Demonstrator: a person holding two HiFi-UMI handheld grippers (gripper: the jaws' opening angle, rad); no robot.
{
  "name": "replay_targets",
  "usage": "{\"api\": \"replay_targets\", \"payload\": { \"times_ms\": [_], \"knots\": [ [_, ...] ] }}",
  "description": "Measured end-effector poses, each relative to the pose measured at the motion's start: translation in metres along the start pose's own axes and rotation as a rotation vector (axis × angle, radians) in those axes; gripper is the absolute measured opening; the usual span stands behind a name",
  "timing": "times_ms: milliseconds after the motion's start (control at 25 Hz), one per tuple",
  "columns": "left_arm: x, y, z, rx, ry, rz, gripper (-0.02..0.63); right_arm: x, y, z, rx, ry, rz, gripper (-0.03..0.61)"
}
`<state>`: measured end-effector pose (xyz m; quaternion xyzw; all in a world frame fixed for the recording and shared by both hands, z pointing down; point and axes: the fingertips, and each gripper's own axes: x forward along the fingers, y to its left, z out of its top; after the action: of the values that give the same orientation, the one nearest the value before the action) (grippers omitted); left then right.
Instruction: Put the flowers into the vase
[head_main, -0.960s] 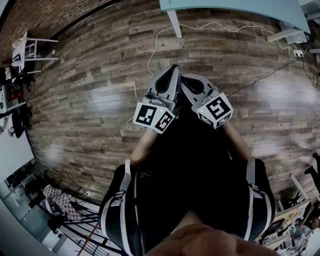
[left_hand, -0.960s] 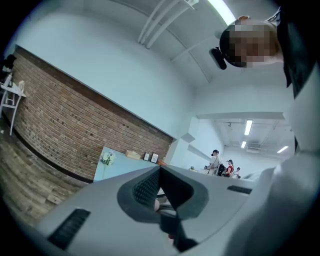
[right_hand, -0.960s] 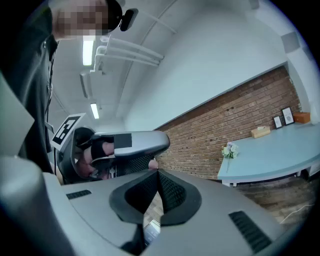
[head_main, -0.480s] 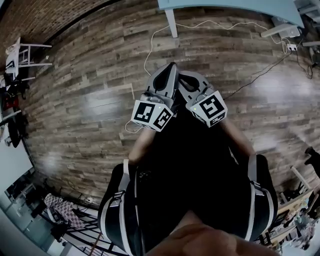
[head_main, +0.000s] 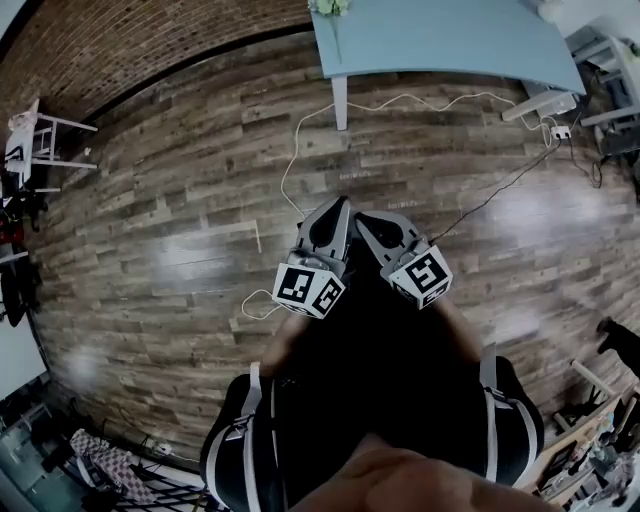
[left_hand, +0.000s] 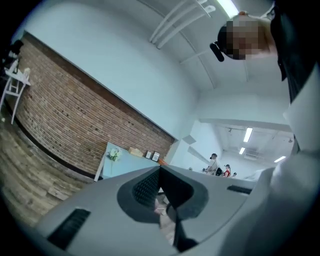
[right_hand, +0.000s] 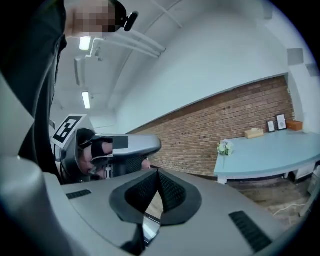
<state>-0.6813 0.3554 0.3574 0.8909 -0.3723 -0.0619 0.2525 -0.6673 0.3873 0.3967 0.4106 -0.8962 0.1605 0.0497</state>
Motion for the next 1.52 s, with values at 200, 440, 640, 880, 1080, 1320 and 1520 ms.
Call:
{"api": "replay_targets", "payload": {
  "times_ms": [200, 440, 640, 880, 1080, 1320, 1520],
  "knots": [
    [-0.015, 0.060, -0.004, -0.036, 0.051, 0.107, 0.029, 0.023, -0.014, -0.005, 0.003, 0.080, -0.090, 0.018],
    [-0.018, 0.091, -0.008, -0.058, 0.111, 0.146, 0.029, 0.044, -0.004, -0.013, -0.074, 0.161, -0.063, 0.018],
    [0.008, 0.104, 0.003, -0.070, 0.100, 0.199, 0.029, 0.049, -0.034, -0.007, -0.022, 0.152, -0.067, 0.018],
    [0.050, 0.104, 0.016, -0.070, 0.026, 0.248, 0.029, 0.057, -0.097, 0.009, 0.045, 0.065, -0.105, 0.018],
    [0.099, 0.099, 0.033, 0.024, 0.026, 0.263, 0.029, 0.064, -0.150, 0.038, 0.041, 0.007, -0.075, 0.018],
    [0.144, 0.100, 0.040, 0.052, 0.006, 0.319, 0.029, 0.053, -0.208, 0.045, 0.086, -0.020, -0.091, 0.018],
    [0.167, 0.103, 0.039, 0.055, 0.022, 0.361, 0.029, 0.061, -0.231, 0.046, 0.113, -0.012, -0.046, 0.018]
  ]
}}
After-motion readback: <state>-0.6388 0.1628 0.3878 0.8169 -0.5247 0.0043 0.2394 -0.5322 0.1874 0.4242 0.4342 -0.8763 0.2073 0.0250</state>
